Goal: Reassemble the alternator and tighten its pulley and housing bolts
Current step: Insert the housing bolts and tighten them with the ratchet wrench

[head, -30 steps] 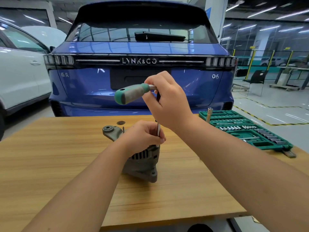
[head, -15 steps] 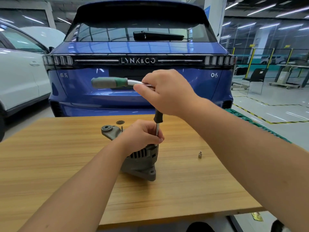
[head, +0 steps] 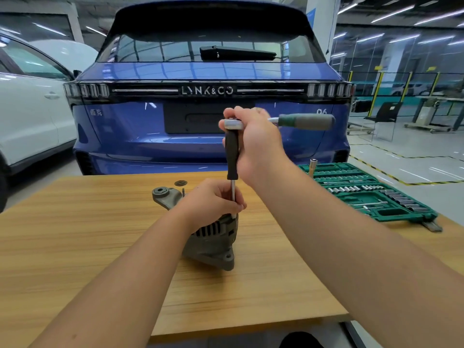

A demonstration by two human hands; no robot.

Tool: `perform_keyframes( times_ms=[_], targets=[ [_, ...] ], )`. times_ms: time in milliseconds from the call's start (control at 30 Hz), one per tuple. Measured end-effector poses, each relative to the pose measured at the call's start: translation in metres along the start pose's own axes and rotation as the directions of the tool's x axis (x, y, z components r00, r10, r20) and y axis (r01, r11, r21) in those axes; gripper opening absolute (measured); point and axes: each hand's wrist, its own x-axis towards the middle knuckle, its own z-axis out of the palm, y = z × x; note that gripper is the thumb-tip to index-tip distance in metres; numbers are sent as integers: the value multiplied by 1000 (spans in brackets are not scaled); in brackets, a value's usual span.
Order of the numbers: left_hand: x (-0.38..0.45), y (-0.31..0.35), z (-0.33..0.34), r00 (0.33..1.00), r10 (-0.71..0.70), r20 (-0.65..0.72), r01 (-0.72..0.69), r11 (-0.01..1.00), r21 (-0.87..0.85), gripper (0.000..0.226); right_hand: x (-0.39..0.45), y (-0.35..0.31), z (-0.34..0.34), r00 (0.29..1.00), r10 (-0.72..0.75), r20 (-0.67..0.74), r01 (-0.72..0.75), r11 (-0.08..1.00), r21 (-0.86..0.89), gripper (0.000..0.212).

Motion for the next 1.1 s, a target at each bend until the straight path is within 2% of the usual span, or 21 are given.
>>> perform_keyframes(
  times_ms=[33, 67, 100, 133, 167, 200, 233, 300, 400, 500, 600, 667, 767, 833, 867, 900, 933, 967, 1000, 1033, 1100],
  targets=[
    [0, 0, -1, 1000, 8, 2, -8, 1000, 3, 19, -2, 5, -4, 973, -229, 26, 230, 955, -186, 14],
    [0, 0, -1, 1000, 17, 8, -17, 1000, -1, 21, -2, 7, -10, 876, -460, 148, 477, 776, -412, 15],
    [-1, 0, -1, 999, 27, 17, -27, 1000, -4, 23, -2, 8, -17, 732, -594, 334, 658, 486, -575, 9],
    [-1, 1, -2, 999, 36, 24, -36, 999, -3, 25, -2, 8, -22, 613, -605, 509, 731, 189, -655, 10],
    [-1, 0, -2, 999, 41, 26, -41, 999, 3, 28, 1, 8, -25, 545, -562, 623, 742, -23, -670, 18],
    [0, 0, -2, 999, 42, 26, -42, 999, 9, 29, 2, 7, -26, 546, -503, 670, 731, -105, -674, 22],
    [0, 0, -1, 999, 44, 21, -45, 999, 9, 29, 2, 5, -25, 572, -468, 673, 722, -102, -684, 23],
    [0, 0, 0, 998, 55, 10, -55, 998, -8, 26, 5, 2, -25, 617, -428, 660, 724, -18, -689, 25],
    [-2, 0, -1, 998, 63, 8, -63, 998, -14, 24, 2, 2, -26, 630, -398, 667, 738, 38, -674, 36],
    [-2, 0, -1, 999, 53, 10, -53, 998, -24, 26, -3, 1, -24, 623, -398, 674, 743, 32, -668, 42],
    [-3, 0, -1, 999, 43, 7, -43, 999, -11, 26, -7, -9, -19, 630, -322, 707, 733, -56, -678, 33],
    [-3, 0, -1, 999, 44, 11, -44, 999, -6, 26, -5, -22, -11, 700, -199, 686, 665, -170, -728, 34],
    [-2, 0, -1, 999, 33, 23, -33, 999, 3, 27, 4, -45, 11, 844, -43, 535, 505, -275, -818, 39],
    [-1, -1, -1, 999, 28, 34, -29, 999, 20, 29, 7, -50, 21, 915, 52, 400, 400, -241, -884, 28],
    [-1, -1, -1, 999, 30, 35, -31, 999, 23, 29, 6, -52, 22, 940, 125, 318, 332, -106, -937, 24],
    [-1, -2, -1, 999, 30, 33, -31, 999, 20, 29, 6, -54, 18, 949, 229, 218, 167, 223, -960, 22],
    [-1, -2, -1, 999, 29, 29, -30, 999, 13, 29, 5, -53, 15, 937, 293, 190, -5, 556, -831, 18],
    [-1, -3, -1, 999, 28, 26, -28, 1000, 6, 28, 5, -49, 12, 920, 347, 179, -140, 722, -677, 17],
    [-1, -3, -1, 999, 28, 24, -28, 1000, 1, 29, 5, -43, 8, 906, 382, 183, -260, 842, -472, 18],
    [-1, -3, -1, 999, 28, 22, -28, 1000, -1, 29, 7, -34, 2, 908, 373, 190, -318, 909, -268, 19],
    [0, -2, 0, 999, 31, 12, -31, 999, 4, 29, 11, -13, -6, 948, 291, 131, -294, 956, 6, 21]
  ],
)
